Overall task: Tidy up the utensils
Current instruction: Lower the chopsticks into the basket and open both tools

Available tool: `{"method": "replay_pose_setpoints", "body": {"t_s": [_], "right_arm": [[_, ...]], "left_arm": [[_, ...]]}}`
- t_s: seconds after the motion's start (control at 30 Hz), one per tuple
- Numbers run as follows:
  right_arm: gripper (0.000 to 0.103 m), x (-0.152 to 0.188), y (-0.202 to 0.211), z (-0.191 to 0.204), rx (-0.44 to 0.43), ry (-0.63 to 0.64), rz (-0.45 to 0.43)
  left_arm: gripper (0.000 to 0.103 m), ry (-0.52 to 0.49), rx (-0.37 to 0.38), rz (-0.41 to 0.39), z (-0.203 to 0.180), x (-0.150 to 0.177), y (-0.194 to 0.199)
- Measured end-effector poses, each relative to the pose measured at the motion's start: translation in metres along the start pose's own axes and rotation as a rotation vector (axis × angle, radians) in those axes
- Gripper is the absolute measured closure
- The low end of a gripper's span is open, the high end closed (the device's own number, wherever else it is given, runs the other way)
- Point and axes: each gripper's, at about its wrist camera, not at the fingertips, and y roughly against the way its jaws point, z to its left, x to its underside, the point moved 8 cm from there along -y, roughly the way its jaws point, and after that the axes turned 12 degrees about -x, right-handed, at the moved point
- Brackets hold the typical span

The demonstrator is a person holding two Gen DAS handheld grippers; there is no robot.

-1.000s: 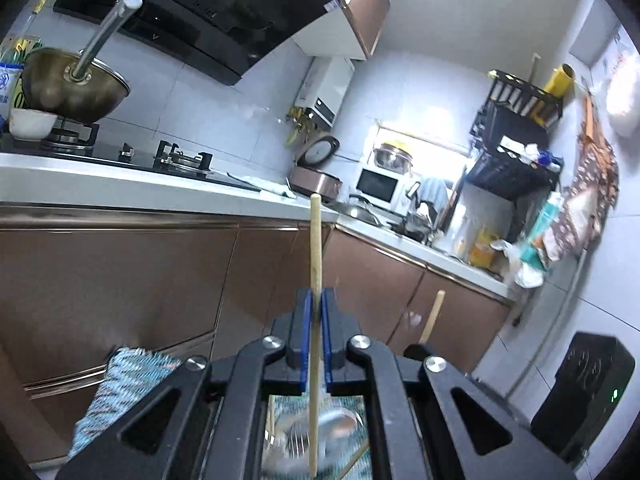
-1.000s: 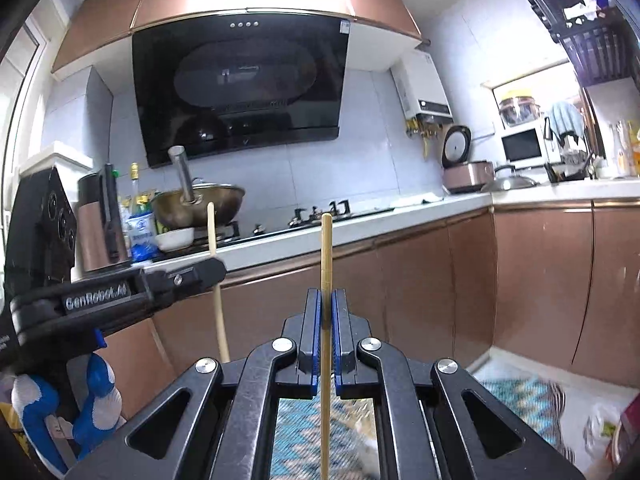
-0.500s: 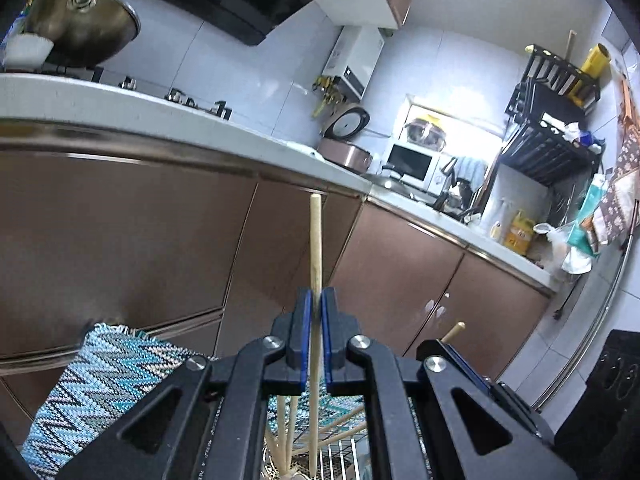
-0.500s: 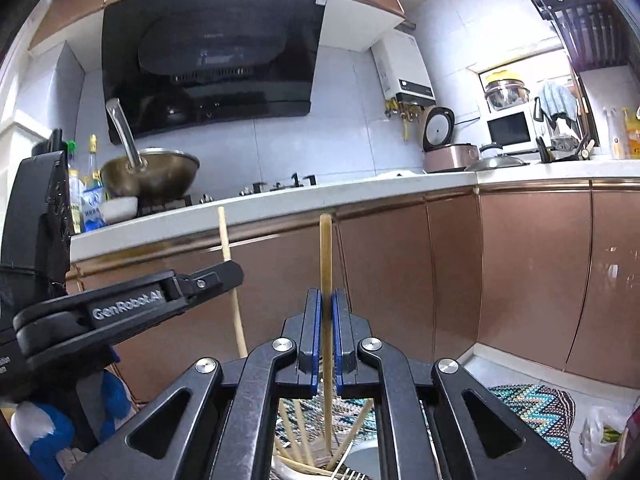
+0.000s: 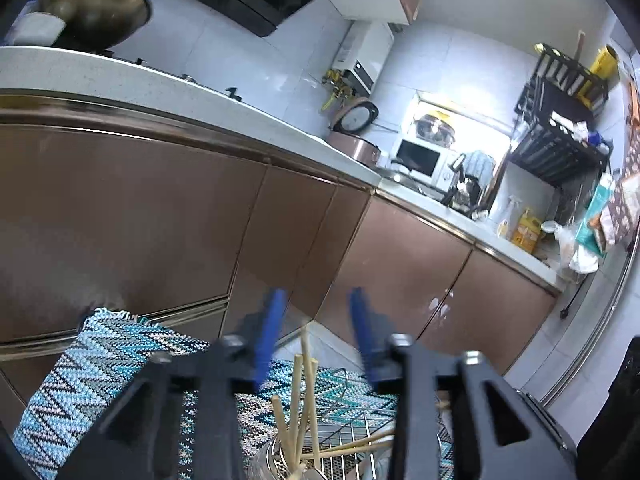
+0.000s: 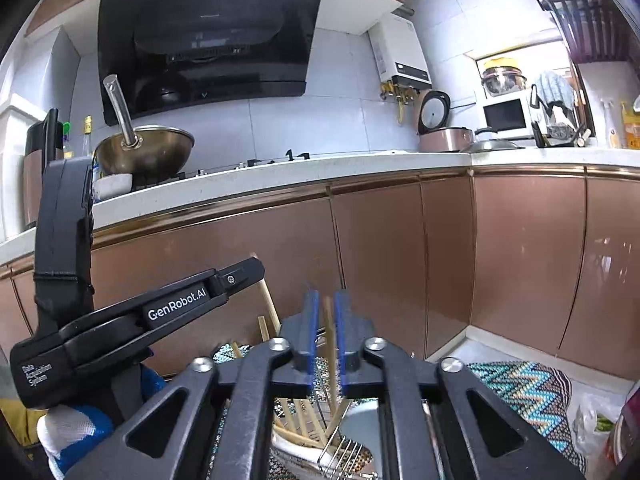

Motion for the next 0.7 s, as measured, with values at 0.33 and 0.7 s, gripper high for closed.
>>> {"method": "replay_pose_setpoints", "body": {"t_s": [0.33,0.7], "right_arm": [[0.05,-0.017,0.047,0.019,0.025,-0.017,-0.051],[0.016,0.029,0.108,0.039,0.12,-0.066,0.067]], "left_arm": [[0.056,-0.06,-0.121,0.021,0.036,-0.007,0.076],[0.053,-0.147,-0.287,0.077,0.086,0.025,0.197]]}}
